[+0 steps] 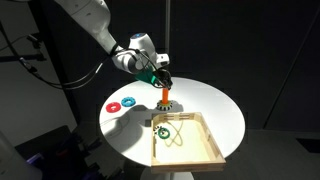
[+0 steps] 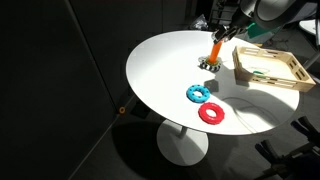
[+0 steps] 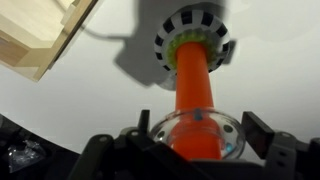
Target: Put the clear ring in the box
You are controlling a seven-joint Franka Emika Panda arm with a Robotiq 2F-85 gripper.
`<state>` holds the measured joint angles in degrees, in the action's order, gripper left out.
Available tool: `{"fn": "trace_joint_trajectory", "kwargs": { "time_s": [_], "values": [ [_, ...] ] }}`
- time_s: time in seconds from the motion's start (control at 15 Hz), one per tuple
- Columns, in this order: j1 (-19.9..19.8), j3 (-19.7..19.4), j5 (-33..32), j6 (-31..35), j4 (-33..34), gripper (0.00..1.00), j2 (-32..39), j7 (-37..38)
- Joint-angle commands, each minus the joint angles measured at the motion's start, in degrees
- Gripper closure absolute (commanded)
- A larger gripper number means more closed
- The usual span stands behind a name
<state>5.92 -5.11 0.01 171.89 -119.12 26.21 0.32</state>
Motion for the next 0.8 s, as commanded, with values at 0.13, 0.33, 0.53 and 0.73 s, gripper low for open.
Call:
{"fn": "trace_joint_trajectory", "kwargs": {
  "time_s": [0.13,0.33,0.53,0.73],
  "values": [
    [2.4,-3.7,-3.1,0.1,-4.4,0.35,-7.0,4.8],
    [4.6,-6.5,-2.9,-0.1,-5.7,0.35,-9.2,5.5],
    [6.8,-10.0,-3.8,-1.3,-7.7,0.35,-11.3,6.9],
    [9.1,-14.3,-6.2,-3.0,-10.1,0.35,-13.2,8.7]
  ]
}}
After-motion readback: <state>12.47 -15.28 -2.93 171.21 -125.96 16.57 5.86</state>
